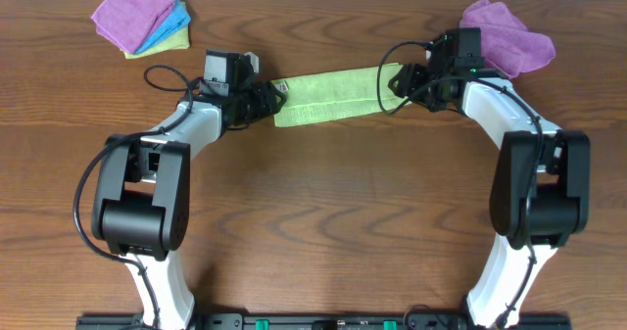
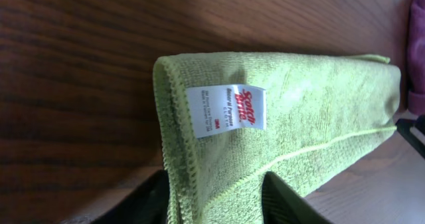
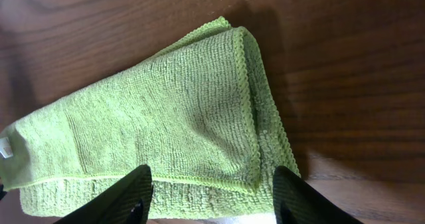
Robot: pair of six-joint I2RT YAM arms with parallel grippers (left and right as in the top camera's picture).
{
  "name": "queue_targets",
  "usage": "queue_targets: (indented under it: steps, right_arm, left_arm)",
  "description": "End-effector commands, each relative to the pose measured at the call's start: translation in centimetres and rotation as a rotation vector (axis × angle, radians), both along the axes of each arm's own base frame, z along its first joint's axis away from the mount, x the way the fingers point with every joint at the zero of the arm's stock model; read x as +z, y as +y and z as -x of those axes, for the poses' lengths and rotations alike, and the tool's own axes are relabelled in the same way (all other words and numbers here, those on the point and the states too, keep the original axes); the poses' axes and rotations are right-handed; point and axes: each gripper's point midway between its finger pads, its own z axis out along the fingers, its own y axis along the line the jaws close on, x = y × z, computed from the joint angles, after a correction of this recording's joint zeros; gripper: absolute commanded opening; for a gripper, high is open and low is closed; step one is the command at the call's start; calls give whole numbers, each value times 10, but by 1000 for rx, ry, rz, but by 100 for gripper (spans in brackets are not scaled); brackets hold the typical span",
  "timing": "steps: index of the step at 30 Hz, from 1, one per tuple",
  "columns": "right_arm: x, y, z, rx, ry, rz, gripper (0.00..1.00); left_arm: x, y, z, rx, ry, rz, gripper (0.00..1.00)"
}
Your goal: Fold the cloth
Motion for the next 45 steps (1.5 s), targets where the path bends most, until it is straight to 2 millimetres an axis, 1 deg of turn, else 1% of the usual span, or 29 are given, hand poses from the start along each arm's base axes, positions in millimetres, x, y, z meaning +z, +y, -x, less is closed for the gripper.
queue_targets:
  steps: [1, 3, 7, 10, 12, 13, 14, 15, 16, 17, 19, 22, 24, 29, 34, 39, 40, 41, 42, 43, 45]
  right_arm:
    - [0, -9, -7, -17, -8, 3, 62]
    - [1, -12, -8, -24, -7, 3, 62]
    - [13, -17, -12, -11, -11, 14, 64]
    - [26, -18, -14, 24, -15, 36, 66]
    - [36, -20, -17, 41, -17, 56, 68]
    - [41, -22, -18, 37, -14, 72, 69]
    - [46, -26, -19, 27, -6, 96, 69]
    - [50, -28, -19, 37, -9, 109, 69]
    - [56, -31, -19, 47, -8, 130, 64]
    - [59, -34, -19, 45, -3, 149, 62]
    - [66, -43, -18, 43, 6, 194, 60]
    - [74, -55, -15, 45, 22, 242, 65]
    - [77, -60, -13, 39, 35, 241, 65]
    - [73, -73, -3, 18, 87, 238, 62]
    - [71, -75, 4, 25, 115, 235, 58]
    - [71, -69, 6, 49, 114, 210, 59]
    - [72, -68, 6, 53, 113, 207, 60]
    - [71, -68, 6, 56, 112, 207, 66]
    - [72, -68, 6, 56, 111, 207, 75]
    - [72, -67, 5, 59, 108, 200, 81]
    - [74, -59, 5, 103, 87, 169, 89]
  left_arm:
    - [1, 0, -5, -9, -11, -3, 47]
    - [7, 0, -6, -10, -23, -1, 47]
    - [39, -1, -10, -37, -108, -12, 48]
    - [60, 8, -9, -36, -165, -79, 52]
    - [72, 10, -7, -57, -206, -125, 52]
    - [78, 9, -6, -71, -231, -149, 48]
    - [81, 9, -7, -76, -252, -181, 35]
    - [80, 8, -7, -71, -255, -201, 22]
    - [78, 6, -7, -65, -257, -226, 8]
    - [77, 4, -7, -72, -263, -245, 6]
    - [75, -1, -7, -87, -283, -290, 6]
    - [69, -7, -9, -102, -317, -382, 6]
    - [60, -8, -9, -102, -311, -422, 6]
    - [33, -16, -8, -136, -278, -430, 6]
    - [18, -21, -16, -134, -294, -427, 6]
    - [3, -24, -19, -140, -289, -424, 6]
    - [0, -25, -19, -141, -286, -425, 6]
    - [-3, -26, -18, -144, -280, -425, 6]
    - [-5, -27, -18, -146, -277, -425, 6]
    - [-7, -28, -17, -151, -274, -426, 6]
    - [-11, -29, -16, -154, -268, -427, 6]
